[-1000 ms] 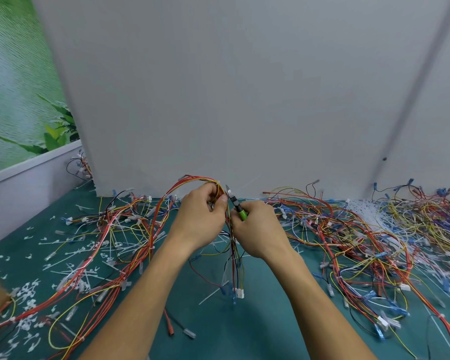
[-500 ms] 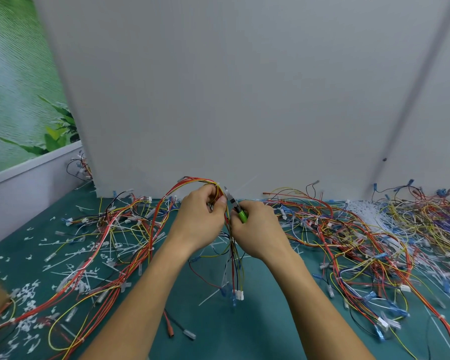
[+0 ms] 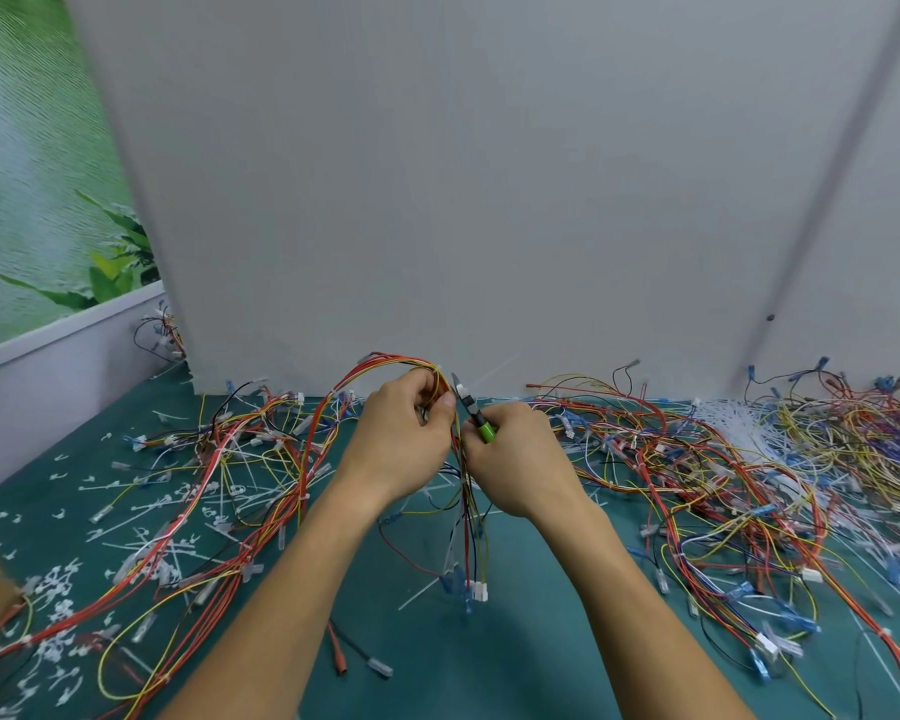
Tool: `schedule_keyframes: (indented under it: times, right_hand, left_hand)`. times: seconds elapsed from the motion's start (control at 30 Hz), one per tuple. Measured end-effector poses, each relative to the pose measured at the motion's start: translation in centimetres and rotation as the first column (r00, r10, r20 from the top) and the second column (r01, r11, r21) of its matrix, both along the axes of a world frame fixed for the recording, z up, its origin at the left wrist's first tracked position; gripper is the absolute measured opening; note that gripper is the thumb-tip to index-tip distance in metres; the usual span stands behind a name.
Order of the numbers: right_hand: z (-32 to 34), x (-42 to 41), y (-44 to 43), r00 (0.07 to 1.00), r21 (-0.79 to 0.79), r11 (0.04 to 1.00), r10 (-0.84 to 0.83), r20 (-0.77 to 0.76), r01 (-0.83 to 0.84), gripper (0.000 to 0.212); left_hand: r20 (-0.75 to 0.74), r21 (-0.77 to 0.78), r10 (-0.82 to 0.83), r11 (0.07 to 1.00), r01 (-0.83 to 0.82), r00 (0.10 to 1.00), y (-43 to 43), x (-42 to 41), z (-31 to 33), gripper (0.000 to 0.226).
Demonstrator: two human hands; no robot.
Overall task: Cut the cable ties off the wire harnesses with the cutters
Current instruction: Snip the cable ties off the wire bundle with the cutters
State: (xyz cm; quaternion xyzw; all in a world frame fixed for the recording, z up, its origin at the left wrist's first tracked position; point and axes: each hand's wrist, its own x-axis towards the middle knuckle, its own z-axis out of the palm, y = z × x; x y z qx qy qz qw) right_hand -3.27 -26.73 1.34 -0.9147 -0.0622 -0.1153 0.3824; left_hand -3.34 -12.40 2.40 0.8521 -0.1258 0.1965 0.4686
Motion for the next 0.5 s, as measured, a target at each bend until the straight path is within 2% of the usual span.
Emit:
schedule_keyframes:
  times: [0.3, 0.5]
  right_hand:
    - [-0.03, -0.11, 0.07, 0.999, -0.001, 0.999, 0.037, -0.01, -0.037, 0.034]
    - [-0.02, -0.09, -0.11, 0.999, -0.002, 0.999, 0.048, 0.0, -0.048, 0.036]
  left_hand:
    - [0.001, -0.008, -0.007, 1.0, 0.007, 1.0, 0.1, 0.17, -0.08, 0.022]
    - [0.003, -0.008, -0.008, 1.0, 0.008, 1.0, 0.1, 0.22, -0.17, 0.022]
